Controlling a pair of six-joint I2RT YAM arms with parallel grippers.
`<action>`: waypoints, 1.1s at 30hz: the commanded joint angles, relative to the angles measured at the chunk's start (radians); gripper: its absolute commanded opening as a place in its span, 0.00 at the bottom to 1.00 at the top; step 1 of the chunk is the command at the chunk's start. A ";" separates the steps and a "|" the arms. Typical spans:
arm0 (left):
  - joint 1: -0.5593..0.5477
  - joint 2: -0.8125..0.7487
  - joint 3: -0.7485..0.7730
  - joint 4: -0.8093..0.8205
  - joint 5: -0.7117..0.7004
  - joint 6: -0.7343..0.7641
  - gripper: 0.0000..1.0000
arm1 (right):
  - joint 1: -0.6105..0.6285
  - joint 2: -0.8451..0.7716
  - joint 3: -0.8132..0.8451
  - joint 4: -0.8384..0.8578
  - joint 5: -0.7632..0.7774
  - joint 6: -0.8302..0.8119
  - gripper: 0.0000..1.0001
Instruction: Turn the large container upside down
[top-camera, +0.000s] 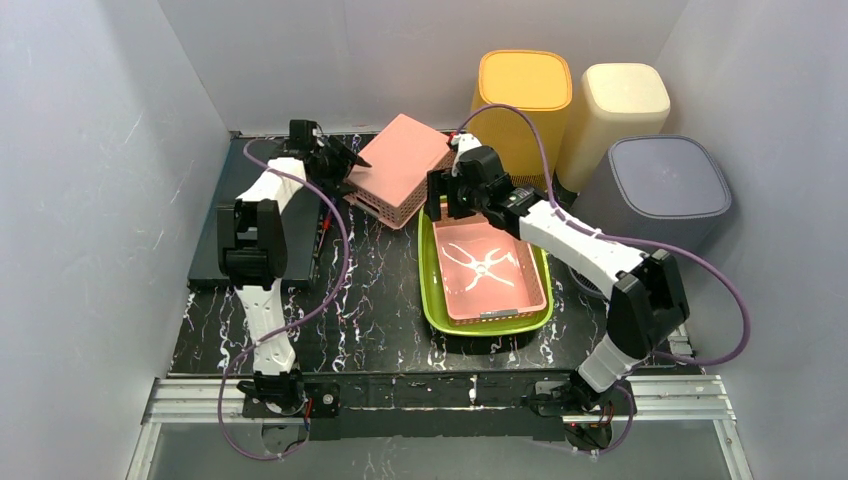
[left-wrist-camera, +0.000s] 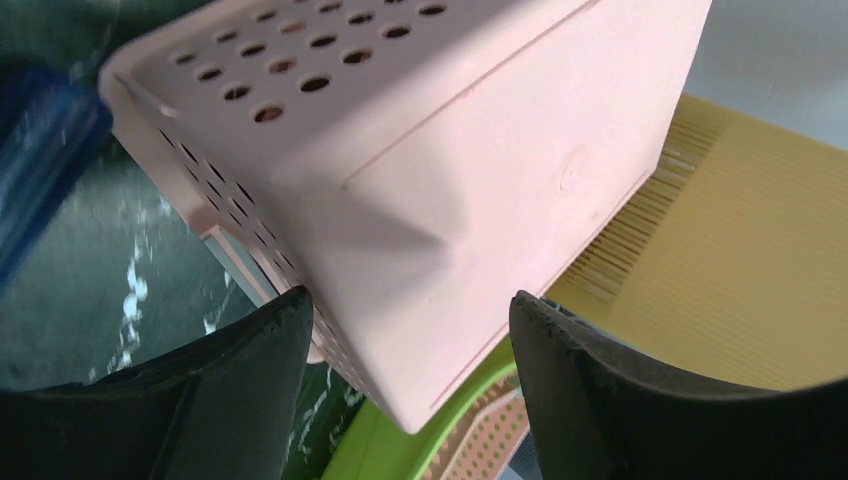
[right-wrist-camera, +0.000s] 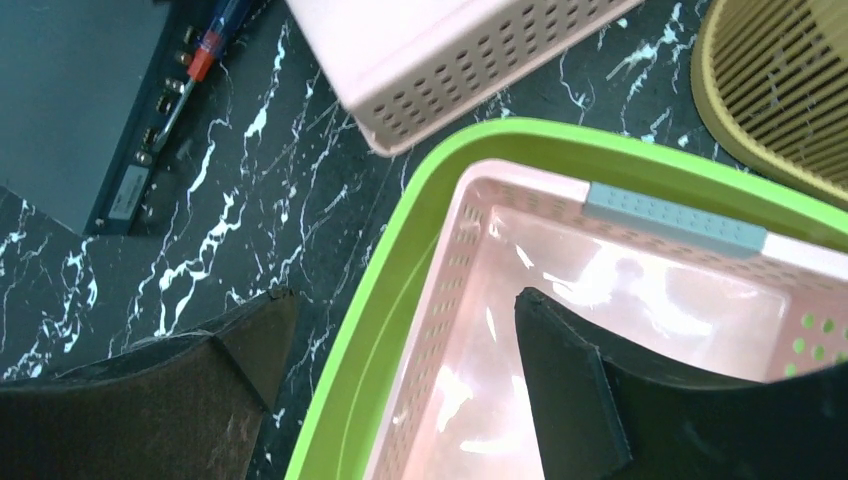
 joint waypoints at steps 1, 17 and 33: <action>-0.004 0.057 0.150 -0.125 -0.064 0.114 0.68 | 0.002 -0.110 -0.061 -0.008 0.016 0.008 0.89; 0.027 0.208 0.419 -0.223 -0.111 0.233 0.68 | -0.001 -0.452 -0.300 -0.086 0.283 0.009 0.92; -0.003 -0.370 -0.089 -0.189 -0.024 0.376 0.68 | -0.002 -0.499 -0.356 -0.218 0.149 0.192 0.90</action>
